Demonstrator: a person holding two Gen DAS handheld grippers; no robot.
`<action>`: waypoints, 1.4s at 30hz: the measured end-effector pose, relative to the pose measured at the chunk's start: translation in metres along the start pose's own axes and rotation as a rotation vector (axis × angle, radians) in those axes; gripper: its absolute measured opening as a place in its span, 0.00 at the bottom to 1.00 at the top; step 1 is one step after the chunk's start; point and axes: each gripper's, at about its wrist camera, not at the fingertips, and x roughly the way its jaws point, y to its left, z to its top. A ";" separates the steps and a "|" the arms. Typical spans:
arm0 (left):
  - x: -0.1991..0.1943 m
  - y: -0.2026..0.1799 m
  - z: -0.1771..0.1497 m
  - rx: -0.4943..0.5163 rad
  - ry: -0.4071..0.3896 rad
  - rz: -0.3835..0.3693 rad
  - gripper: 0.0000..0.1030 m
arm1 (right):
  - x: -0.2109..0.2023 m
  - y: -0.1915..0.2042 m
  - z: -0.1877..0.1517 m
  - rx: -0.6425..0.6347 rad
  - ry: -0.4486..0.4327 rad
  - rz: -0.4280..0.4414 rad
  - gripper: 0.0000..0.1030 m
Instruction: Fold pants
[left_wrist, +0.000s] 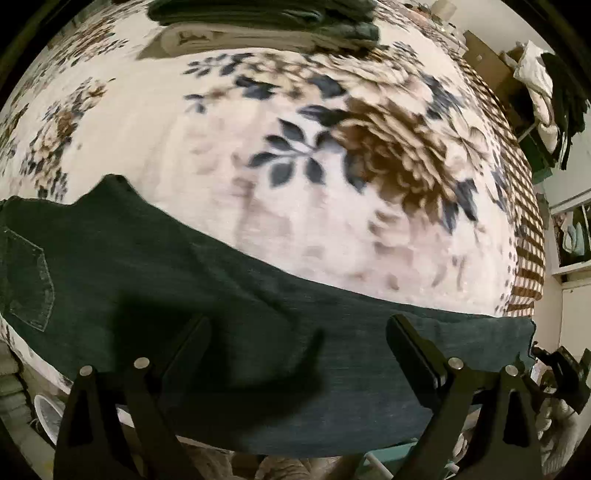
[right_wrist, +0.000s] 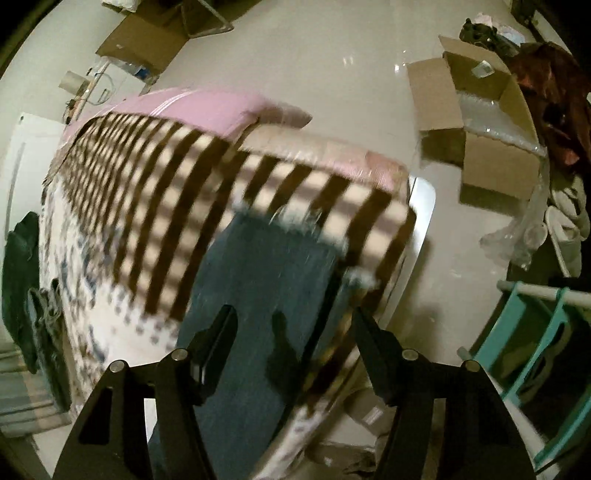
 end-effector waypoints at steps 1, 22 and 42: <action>0.002 -0.006 -0.001 0.007 0.002 0.005 0.94 | 0.003 -0.001 0.004 -0.004 -0.012 -0.003 0.58; 0.086 -0.043 -0.034 0.056 0.158 -0.043 1.00 | 0.033 -0.056 -0.006 -0.026 0.094 0.351 0.51; 0.078 -0.058 -0.026 -0.011 0.175 0.079 1.00 | 0.047 0.011 -0.015 -0.045 -0.098 0.412 0.07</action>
